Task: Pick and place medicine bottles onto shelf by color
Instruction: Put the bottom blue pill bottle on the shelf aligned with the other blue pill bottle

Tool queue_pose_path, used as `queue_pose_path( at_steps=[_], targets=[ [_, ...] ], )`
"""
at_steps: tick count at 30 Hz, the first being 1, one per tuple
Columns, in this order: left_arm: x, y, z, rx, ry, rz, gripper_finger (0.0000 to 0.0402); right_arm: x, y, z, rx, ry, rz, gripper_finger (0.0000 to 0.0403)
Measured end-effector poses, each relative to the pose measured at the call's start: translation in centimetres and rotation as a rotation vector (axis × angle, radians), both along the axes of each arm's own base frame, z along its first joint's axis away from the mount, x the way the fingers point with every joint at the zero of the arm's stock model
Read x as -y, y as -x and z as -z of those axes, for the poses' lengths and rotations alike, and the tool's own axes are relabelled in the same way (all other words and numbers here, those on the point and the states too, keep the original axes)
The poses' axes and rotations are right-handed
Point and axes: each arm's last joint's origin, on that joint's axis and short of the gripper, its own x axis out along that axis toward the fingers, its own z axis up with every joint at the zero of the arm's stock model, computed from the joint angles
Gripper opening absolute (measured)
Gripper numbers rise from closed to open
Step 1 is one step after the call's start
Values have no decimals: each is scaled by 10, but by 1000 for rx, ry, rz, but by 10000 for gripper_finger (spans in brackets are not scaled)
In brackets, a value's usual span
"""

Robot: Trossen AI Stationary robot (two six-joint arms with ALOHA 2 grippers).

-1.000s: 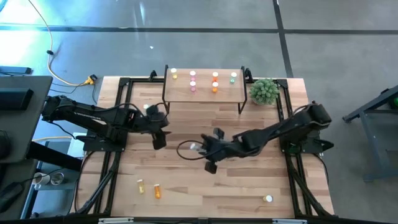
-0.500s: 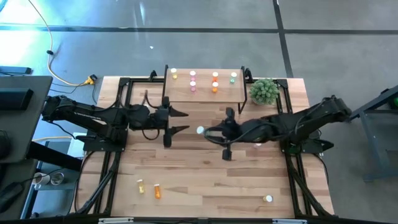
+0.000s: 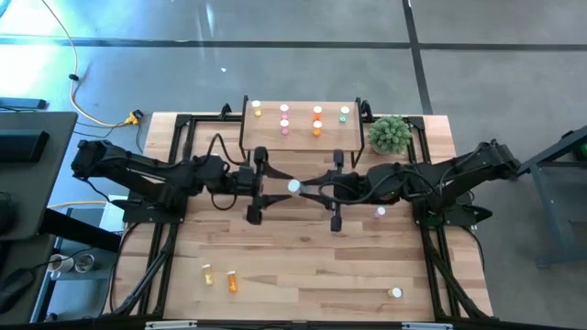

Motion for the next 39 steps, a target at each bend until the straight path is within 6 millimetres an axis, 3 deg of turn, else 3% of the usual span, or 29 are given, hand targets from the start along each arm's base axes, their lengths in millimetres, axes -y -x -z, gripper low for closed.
queue_pose_path(
  at_steps=[8, 18, 25, 39],
  targets=[
    [2, -12, 3, 96, -30, 59, 209, 1, 0, 2, -21, -37, 6, 84],
    [7, -11, -3, 167, -34, 93, 209, -1, -5, 12, -72, -105, 20, 84],
    [9, -11, -3, 164, -33, 98, 209, -5, -20, 22, -63, -104, 30, 84],
    [9, -12, -1, 143, -50, 95, 209, -12, -23, 23, -38, -111, 10, 84]
  ],
)
